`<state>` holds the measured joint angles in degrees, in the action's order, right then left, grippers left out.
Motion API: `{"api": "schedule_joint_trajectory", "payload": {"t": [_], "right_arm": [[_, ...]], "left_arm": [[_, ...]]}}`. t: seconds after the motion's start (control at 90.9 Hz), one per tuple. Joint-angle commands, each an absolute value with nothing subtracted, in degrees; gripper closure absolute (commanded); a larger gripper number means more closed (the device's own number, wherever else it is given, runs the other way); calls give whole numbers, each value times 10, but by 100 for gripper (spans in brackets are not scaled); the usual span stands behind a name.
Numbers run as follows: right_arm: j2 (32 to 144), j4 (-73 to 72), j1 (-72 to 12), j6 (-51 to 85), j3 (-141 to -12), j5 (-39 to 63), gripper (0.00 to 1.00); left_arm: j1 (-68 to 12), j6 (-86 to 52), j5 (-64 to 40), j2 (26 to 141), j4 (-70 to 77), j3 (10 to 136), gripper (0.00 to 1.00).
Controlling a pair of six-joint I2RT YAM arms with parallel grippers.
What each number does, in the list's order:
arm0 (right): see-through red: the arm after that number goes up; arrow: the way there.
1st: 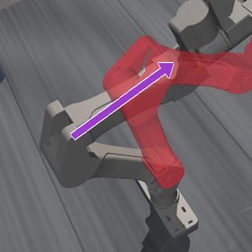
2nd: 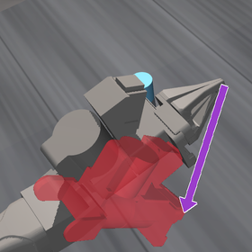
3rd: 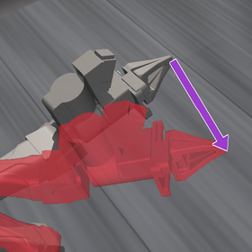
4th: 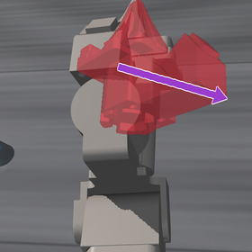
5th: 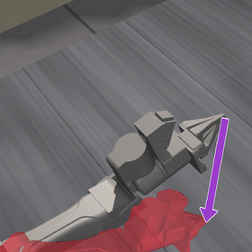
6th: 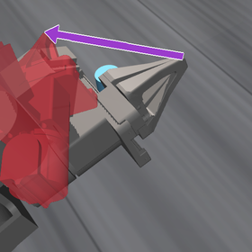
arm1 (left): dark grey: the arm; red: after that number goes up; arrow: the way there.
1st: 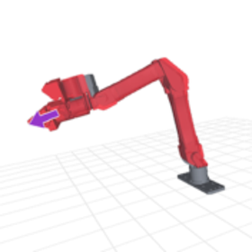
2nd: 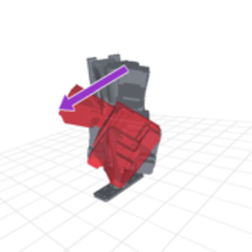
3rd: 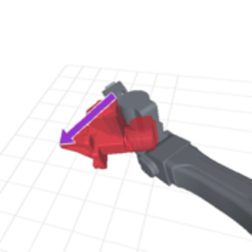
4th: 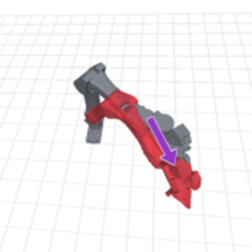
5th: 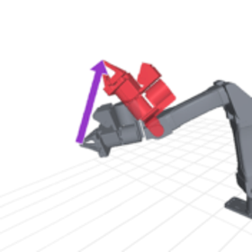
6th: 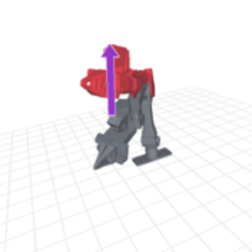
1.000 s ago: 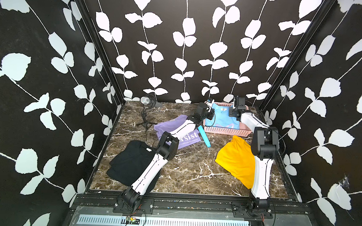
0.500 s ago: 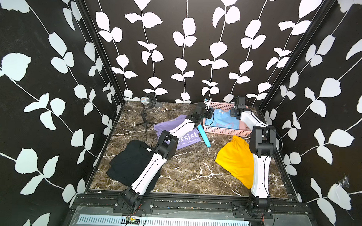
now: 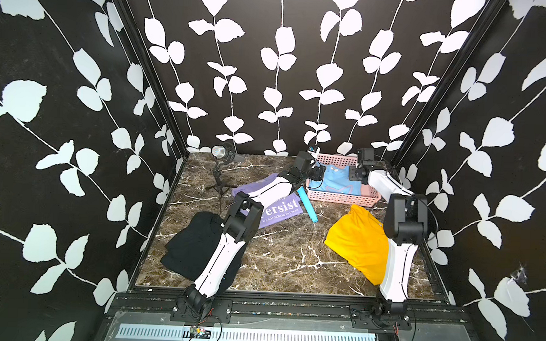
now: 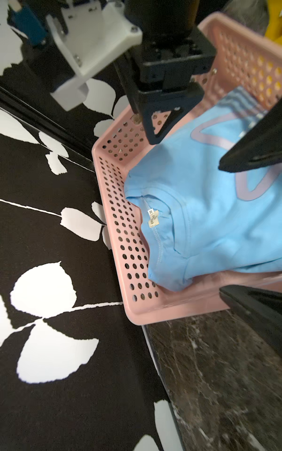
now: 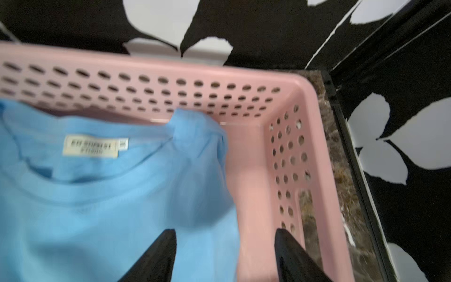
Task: Put the folded t-shirts into the basket
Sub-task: Place the T-shirt in the bin, then pick up the T-shirt from the center of the board.
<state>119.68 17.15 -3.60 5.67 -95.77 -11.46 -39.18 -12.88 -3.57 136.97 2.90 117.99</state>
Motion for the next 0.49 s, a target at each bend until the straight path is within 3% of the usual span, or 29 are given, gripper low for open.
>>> {"api": "schedule_joint_trajectory", "payload": {"t": [0.0, 0.484], "right_arm": [[1112, 129, -44, 79, -899, -85, 29], [835, 202, -132, 159, -602, -149, 17]], "left_arm": [[-393, -145, -30, 1253, 33, 1103, 23], [-393, -152, -21, 1013, 16, 732, 20]]}}
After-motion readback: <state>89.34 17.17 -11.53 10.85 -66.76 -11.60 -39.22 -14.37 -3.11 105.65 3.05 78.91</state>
